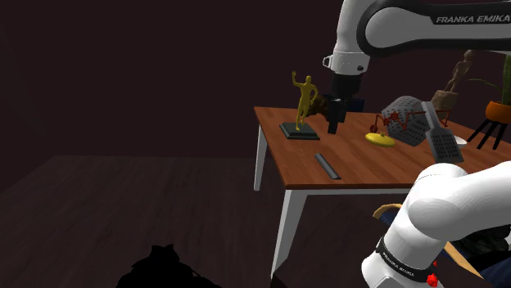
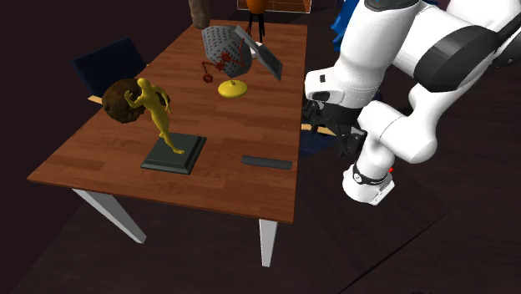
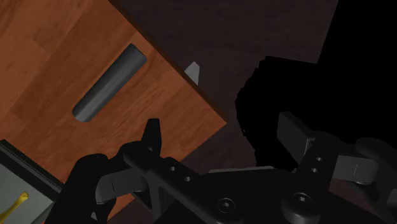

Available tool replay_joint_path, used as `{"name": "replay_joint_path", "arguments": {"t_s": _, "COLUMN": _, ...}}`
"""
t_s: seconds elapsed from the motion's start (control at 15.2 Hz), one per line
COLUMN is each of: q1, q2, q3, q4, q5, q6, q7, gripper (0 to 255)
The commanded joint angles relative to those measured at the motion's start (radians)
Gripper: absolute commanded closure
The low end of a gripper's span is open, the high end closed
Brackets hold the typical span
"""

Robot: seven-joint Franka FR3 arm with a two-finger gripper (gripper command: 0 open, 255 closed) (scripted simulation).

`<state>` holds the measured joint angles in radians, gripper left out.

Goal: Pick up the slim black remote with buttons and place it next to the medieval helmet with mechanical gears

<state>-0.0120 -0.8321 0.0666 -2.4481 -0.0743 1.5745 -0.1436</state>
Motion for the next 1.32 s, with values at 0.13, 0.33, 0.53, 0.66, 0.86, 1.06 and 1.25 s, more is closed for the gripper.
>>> {"name": "replay_joint_path", "arguments": {"t_s": 0.13, "q1": -0.034, "q2": 0.051, "q3": -0.024, "q4": -0.011, "q5": -0.002, "q6": 0.047, "q7": 0.029, "gripper": 0}}
{"name": "replay_joint_path", "arguments": {"t_s": 0.33, "q1": -0.082, "q2": 0.130, "q3": -0.062, "q4": -0.023, "q5": -0.002, "q6": 0.116, "q7": 0.071, "gripper": 0}}
{"name": "replay_joint_path", "arguments": {"t_s": 0.53, "q1": -0.128, "q2": 0.213, "q3": -0.100, "q4": -0.029, "q5": 0.000, "q6": 0.183, "q7": 0.111, "gripper": 0}}
{"name": "replay_joint_path", "arguments": {"t_s": 0.66, "q1": -0.157, "q2": 0.270, "q3": -0.127, "q4": -0.031, "q5": 0.003, "q6": 0.227, "q7": 0.135, "gripper": 0}}
{"name": "replay_joint_path", "arguments": {"t_s": 0.86, "q1": -0.198, "q2": 0.357, "q3": -0.168, "q4": -0.031, "q5": 0.012, "q6": 0.291, "q7": 0.169, "gripper": 0}}
{"name": "replay_joint_path", "arguments": {"t_s": 1.06, "q1": -0.236, "q2": 0.445, "q3": -0.210, "q4": -0.027, "q5": 0.027, "q6": 0.353, "q7": 0.198, "gripper": 0}}
{"name": "replay_joint_path", "arguments": {"t_s": 1.25, "q1": -0.270, "q2": 0.535, "q3": -0.253, "q4": -0.020, "q5": 0.048, "q6": 0.412, "q7": 0.222, "gripper": 0}}
